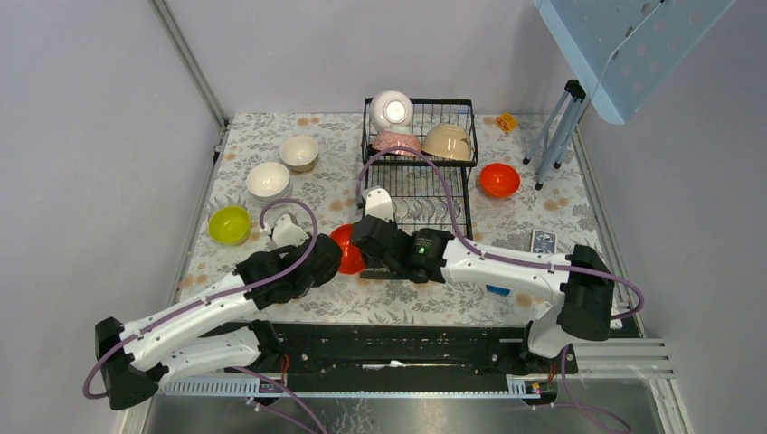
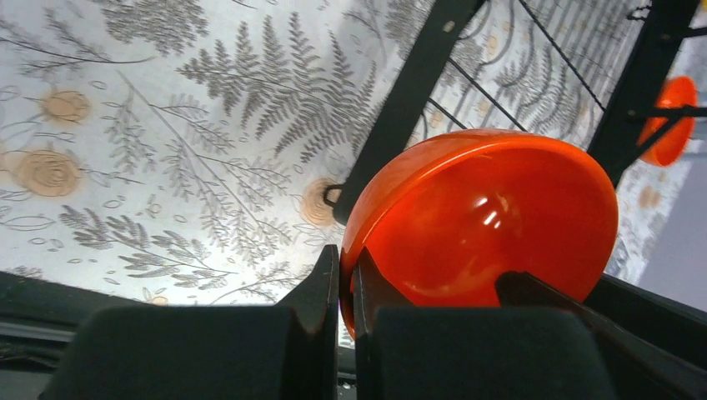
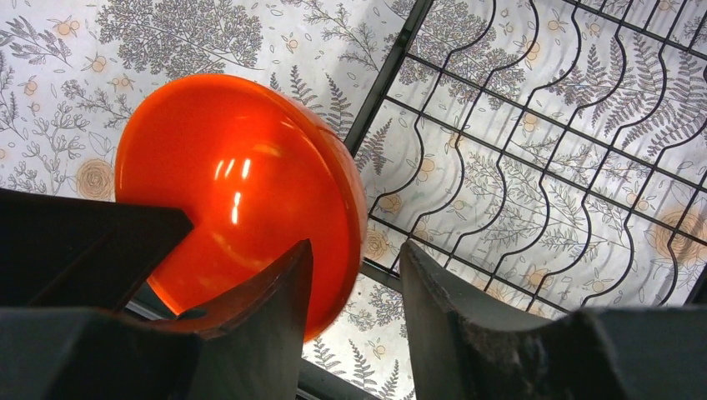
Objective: Unload the bowls from the dish rack
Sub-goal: Place the bowl with the bowl.
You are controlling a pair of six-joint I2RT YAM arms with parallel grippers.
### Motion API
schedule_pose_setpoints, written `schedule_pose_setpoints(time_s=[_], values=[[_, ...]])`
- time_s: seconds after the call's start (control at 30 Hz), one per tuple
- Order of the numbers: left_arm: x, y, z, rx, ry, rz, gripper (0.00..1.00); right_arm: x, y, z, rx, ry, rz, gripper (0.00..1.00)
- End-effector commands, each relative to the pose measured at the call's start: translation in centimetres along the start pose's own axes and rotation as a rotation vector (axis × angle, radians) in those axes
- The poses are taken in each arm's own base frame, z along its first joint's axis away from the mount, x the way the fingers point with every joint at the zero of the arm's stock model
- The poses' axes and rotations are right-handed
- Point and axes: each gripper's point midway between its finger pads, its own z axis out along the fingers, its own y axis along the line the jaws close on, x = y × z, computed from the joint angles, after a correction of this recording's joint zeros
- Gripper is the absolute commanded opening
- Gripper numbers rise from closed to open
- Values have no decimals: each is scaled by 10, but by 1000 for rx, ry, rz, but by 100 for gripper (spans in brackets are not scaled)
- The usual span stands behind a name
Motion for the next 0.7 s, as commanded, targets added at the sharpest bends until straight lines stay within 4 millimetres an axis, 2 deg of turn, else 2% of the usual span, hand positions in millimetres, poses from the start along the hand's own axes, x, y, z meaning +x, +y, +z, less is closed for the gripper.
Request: schedule_pose_setpoints(time_s=[0.0,0.13,0.5,0.67], values=[[-22,-7,-6,-20,-93,-50,0,-20,4,-10,-6,-37,24,51],[-25,-1,-3,-64,-114,-39,0,-22,4,-11,-8,-39,22,51],[-23,-5,-4,-61,-101,-43,0,-20,17,2,-22,-16,1,36],[-22,-6,-6,-49,-90,-54,0,-14,19,9,-16,-3,-7,33]])
